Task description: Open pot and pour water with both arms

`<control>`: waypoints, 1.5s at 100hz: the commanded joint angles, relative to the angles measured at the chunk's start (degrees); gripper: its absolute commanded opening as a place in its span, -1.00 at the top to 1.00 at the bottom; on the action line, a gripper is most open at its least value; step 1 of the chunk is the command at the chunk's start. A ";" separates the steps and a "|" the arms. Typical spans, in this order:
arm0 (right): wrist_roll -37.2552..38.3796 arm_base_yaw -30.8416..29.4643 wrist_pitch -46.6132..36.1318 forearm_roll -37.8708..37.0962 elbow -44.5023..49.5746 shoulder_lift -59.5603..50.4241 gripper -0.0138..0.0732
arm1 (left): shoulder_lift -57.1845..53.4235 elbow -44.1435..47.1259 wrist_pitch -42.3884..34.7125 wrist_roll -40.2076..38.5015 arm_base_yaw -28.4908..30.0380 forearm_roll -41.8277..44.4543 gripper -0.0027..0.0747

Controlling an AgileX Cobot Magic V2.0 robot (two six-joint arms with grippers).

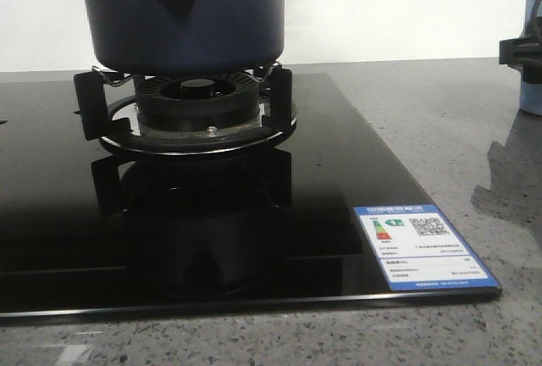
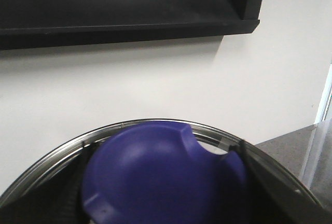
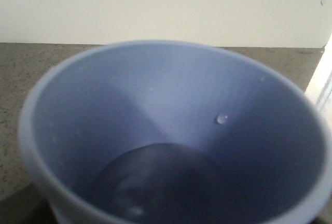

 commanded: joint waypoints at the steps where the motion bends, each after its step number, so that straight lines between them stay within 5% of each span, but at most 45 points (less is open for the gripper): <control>1: 0.03 0.59 -3.71 -1.79 -1.59 -4.61 -0.10 | -1.47 -2.00 -5.50 -0.18 0.16 0.02 -0.02; 55: 0.03 10.34 33.55 -20.20 -23.48 -15.46 -0.10 | -1.47 -2.00 -5.50 -0.18 0.16 0.02 -0.02; 116: 0.03 24.75 53.56 -45.43 -42.33 -8.82 -0.10 | -1.47 -2.00 -5.50 -0.18 0.16 0.02 -0.02; 150: 0.03 29.60 55.42 -61.42 -44.45 -5.42 -0.10 | -1.47 -2.00 -5.50 -0.18 0.16 0.02 -0.02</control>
